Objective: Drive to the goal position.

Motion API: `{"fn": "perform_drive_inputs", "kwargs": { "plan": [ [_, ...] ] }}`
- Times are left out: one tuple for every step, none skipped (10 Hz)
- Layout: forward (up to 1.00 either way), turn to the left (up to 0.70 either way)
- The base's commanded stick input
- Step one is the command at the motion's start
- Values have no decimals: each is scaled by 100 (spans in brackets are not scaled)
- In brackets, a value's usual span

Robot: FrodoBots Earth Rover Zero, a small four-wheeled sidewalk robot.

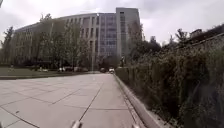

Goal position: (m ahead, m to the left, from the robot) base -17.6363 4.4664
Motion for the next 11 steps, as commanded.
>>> {"fn": "perform_drive_inputs", "kwargs": {
  "plan": [
    [9,0],
    [9,0],
    [4,0],
    [0,0],
    [0,0],
    [0,0],
    [-2,0],
    [-7,0],
    [-57,0],
    [-70,0],
    [-70,0]
  ]
}}
